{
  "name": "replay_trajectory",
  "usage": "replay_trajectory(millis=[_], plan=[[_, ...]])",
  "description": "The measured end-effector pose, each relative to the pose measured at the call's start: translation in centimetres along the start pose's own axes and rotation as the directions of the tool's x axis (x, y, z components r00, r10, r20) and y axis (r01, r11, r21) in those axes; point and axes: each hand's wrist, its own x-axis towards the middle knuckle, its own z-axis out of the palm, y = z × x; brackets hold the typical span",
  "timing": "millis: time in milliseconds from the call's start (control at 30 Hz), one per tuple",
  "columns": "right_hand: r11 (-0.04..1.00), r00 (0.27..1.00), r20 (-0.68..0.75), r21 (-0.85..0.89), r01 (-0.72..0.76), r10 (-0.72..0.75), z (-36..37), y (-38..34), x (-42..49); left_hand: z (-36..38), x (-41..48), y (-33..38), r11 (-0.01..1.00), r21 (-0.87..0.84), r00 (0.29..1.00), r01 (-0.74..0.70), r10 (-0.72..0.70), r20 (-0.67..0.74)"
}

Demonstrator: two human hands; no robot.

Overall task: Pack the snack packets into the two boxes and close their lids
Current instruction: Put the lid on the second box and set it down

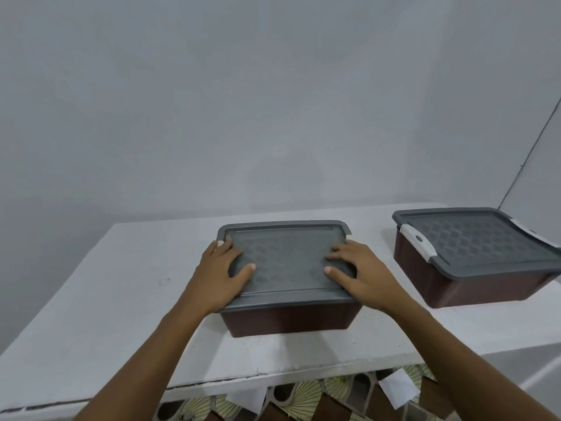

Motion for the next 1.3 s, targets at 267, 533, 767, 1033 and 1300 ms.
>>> replay_trajectory(millis=[267,533,767,1033,1300], plan=[[0.99,0.975,-0.219,0.137,-0.014,0.044,1.2,0.8,0.5,0.8,-2.8,1.2,0.99,-0.121,0.955,-0.076,0.037,-0.293],[0.997,0.981,-0.192,0.081,-0.02,0.035,1.9,2.1,4.9,1.3,0.5,0.5,0.995,-0.079,0.939,-0.063,0.032,-0.342],[0.992,0.976,-0.192,0.088,-0.087,0.102,3.7,1.7,10.4,0.8,6.4,-2.9,1.0,0.006,0.952,-0.002,0.004,-0.306],[0.992,0.972,-0.212,0.094,-0.087,0.106,6.0,2.4,17.3,0.4,12.7,-6.1,1.0,-0.027,0.949,0.009,-0.017,-0.314],[0.988,0.965,-0.234,0.121,-0.092,0.118,8.1,2.6,23.1,-0.2,18.9,-9.2,1.0,0.002,0.959,-0.001,0.001,-0.284]])
